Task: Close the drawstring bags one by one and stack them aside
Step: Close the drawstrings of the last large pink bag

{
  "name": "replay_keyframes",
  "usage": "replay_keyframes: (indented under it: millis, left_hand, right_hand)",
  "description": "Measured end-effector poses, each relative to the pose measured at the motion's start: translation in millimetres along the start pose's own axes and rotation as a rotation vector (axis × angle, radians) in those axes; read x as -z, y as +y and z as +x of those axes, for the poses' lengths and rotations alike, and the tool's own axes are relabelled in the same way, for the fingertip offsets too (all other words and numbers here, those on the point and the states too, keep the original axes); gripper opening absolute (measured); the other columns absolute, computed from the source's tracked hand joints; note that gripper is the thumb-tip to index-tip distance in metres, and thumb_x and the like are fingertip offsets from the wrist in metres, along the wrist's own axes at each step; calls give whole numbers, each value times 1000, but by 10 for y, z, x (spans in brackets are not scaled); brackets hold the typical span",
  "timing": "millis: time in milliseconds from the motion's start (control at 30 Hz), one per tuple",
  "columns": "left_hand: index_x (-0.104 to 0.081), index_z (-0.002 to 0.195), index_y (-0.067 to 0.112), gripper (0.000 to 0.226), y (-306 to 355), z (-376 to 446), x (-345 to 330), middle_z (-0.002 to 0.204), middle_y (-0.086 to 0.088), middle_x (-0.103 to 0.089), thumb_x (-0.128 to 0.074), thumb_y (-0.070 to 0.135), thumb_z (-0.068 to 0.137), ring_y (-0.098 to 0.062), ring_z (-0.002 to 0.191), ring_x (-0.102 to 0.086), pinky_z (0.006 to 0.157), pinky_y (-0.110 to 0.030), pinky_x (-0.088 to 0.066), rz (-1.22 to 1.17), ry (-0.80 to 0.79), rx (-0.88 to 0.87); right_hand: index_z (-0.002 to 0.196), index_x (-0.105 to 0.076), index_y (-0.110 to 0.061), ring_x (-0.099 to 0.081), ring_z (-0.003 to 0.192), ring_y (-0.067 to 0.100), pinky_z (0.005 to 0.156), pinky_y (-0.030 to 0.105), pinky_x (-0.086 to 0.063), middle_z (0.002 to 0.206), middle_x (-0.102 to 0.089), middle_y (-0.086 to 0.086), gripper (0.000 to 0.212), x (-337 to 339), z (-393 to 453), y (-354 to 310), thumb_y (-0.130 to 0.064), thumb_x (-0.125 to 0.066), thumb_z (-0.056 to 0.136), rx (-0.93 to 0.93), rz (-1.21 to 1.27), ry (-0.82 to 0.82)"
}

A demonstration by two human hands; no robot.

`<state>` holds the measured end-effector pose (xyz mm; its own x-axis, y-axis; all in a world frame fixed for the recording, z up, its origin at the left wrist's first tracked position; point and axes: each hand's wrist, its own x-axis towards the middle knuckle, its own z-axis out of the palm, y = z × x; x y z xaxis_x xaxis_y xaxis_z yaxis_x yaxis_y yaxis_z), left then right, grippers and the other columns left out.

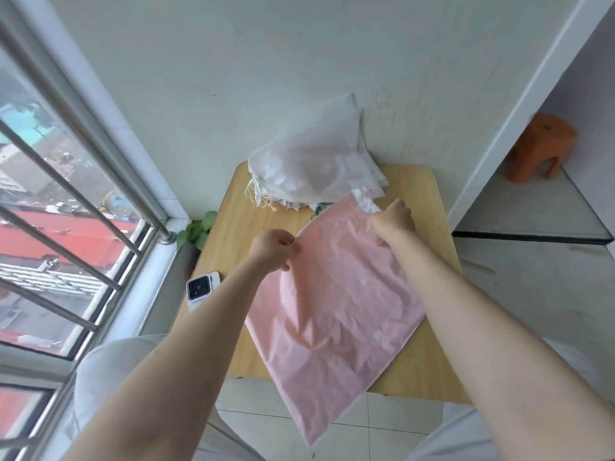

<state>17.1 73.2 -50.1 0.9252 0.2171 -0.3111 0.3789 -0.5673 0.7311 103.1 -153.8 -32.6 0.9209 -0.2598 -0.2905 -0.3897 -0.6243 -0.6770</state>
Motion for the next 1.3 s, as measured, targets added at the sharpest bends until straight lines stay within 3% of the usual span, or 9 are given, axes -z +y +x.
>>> replay_keyframes:
  millis: [100, 200, 300, 367, 533, 700, 900, 1000, 1300]
  left_hand:
    - [-64, 86, 8, 3, -128, -63, 50, 85, -9, -65, -66, 9, 87, -25, 65, -70, 64, -34, -61, -84, -139, 54]
    - [-63, 87, 2, 5, -214, -116, 175, 86, -15, -69, -66, 1, 83, -28, 72, -71, 66, -35, -61, -44, -312, 126]
    - [-64, 111, 2, 34, -269, -127, 275, 97, -14, -70, -76, 11, 80, -26, 79, -74, 74, -38, -61, 173, -562, 246]
    - [-60, 118, 7, 50, -256, -90, 285, 105, -7, -67, -77, 36, 81, -19, 84, -72, 71, -33, -60, 317, -620, 253]
    - [-63, 94, 8, 50, -237, 146, 150, 95, -9, -64, -53, 57, 91, -24, 80, -59, 73, -33, -49, 302, -197, 111]
    - [-60, 124, 14, 56, -17, 149, 134, 115, 0, -61, -51, 60, 92, -24, 105, -57, 90, -36, -44, -161, 52, 74]
    - [-64, 120, 15, 49, 240, 156, 376, 111, 0, -61, -62, 53, 89, -17, 102, -54, 85, -30, -41, -483, 168, 37]
    - [-73, 105, 11, 34, 193, 161, 477, 97, -2, -62, -69, 40, 88, -16, 82, -51, 66, -26, -37, -381, 153, 36]
    - [-72, 98, 15, 29, 100, 90, 498, 90, 3, -65, -75, 39, 83, -13, 85, -58, 72, -24, -46, -40, 25, 49]
  right_hand:
    - [126, -47, -4, -68, 63, 28, 34, 24, -46, 117, -59, 17, 49, -91, 19, -14, -9, -56, 78, 12, -4, -114]
    - [121, -54, -4, -67, 53, 24, 43, 30, -55, 91, -68, 18, 39, -186, -33, -22, -10, -54, 82, 44, -69, -189]
    - [124, -51, 0, -67, 68, 30, 66, 45, -61, 104, -65, 22, 40, -326, -87, 46, -6, -59, 85, 23, -140, -273]
    - [113, -58, 3, -64, 65, 28, 57, 39, -60, 117, -59, 21, 32, -426, -148, 73, 1, -61, 81, 56, -233, -294]
    - [97, -62, -7, -66, 88, 29, 56, 27, -49, 115, -60, 18, 24, -586, -235, 106, -4, -60, 74, 216, -332, -277]
    - [109, -62, -8, -56, 99, 30, 70, 25, -31, 121, -50, 14, 20, -513, -273, -142, -6, -50, 93, 610, -356, -199]
    - [109, -63, -8, -57, 94, 36, 73, 36, -43, 104, -53, 16, 32, -463, -412, -536, 6, -45, 86, 926, -477, -87]
    - [105, -61, -7, -56, 93, 36, 71, 35, -41, 103, -51, 16, 30, -584, -481, -522, 8, -44, 84, 963, -531, -75]
    - [106, -58, -6, -53, 99, 34, 67, 31, -34, 110, -52, 17, 32, -779, -591, -355, 12, -44, 84, 909, -561, -61]
